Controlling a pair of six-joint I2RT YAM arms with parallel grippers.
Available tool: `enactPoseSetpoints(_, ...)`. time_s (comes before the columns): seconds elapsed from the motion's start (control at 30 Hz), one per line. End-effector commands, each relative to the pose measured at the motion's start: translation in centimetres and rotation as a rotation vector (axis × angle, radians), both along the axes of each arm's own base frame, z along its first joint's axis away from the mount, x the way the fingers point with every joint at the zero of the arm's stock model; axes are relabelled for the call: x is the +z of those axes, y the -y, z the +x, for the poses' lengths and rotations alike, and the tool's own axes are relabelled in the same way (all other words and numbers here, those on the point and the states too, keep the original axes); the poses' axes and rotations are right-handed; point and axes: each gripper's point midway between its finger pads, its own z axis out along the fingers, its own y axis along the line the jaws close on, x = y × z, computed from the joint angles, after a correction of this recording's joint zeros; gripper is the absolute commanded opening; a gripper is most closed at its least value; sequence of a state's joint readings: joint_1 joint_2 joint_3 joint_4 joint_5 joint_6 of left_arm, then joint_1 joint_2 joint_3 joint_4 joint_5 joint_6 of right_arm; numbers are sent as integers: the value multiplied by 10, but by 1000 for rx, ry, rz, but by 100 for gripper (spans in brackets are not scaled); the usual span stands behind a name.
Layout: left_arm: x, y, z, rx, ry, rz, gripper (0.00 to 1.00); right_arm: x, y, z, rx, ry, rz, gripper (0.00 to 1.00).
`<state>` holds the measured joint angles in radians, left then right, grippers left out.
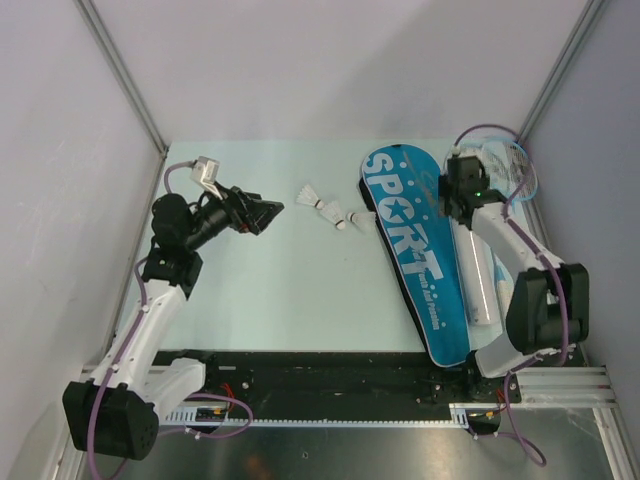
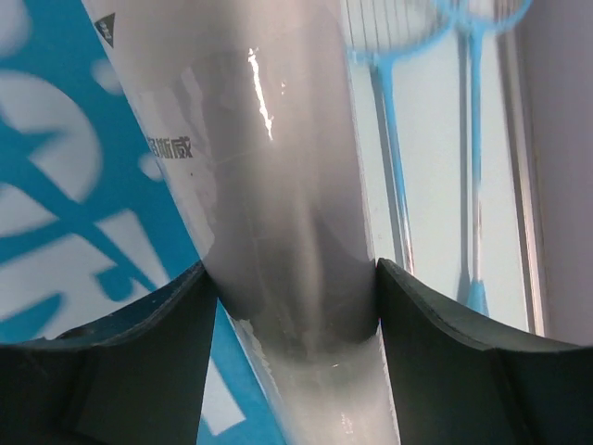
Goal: Pack up the badminton gear
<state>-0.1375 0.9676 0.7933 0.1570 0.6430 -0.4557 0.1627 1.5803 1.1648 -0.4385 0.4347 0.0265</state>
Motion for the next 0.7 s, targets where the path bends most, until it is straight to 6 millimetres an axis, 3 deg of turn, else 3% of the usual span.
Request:
enactPoseSetpoints(0.0, 23, 5, -1, -28, 51, -26, 93, 104, -30, 25, 84, 272, 252, 36)
enactPoseSetpoints(0.07, 21, 6, 0, -28, 41, -30, 93, 125, -45, 31, 64, 329, 448, 33)
enactPoseSetpoints(0.13, 18, 6, 2, -28, 29, -32, 93, 138, -80, 34, 123, 327, 670, 33)
enactPoseSetpoints(0.2, 17, 6, 2, -25, 23, -34, 93, 133, -103, 37, 158, 272, 798, 31)
enactPoseSetpoints(0.33, 15, 6, 3, -28, 19, -33, 93, 123, -135, 46, 200, 203, 967, 26)
enactPoseSetpoints(0.5, 9, 11, 5, -58, -16, -39, 93, 113, -174, 41, 234, 109, 1120, 24)
enactPoseSetpoints(0.53, 8, 12, 5, -64, -23, -41, 93, 121, -192, 39, 279, 121, 1148, 25)
enactPoseSetpoints(0.6, 7, 13, 5, -79, -33, -43, 93, 115, -209, 33, 236, 113, 1196, 25)
enactPoseSetpoints(0.67, 5, 16, 5, -92, -39, -42, 93, 132, -235, 25, 281, 207, 1230, 25)
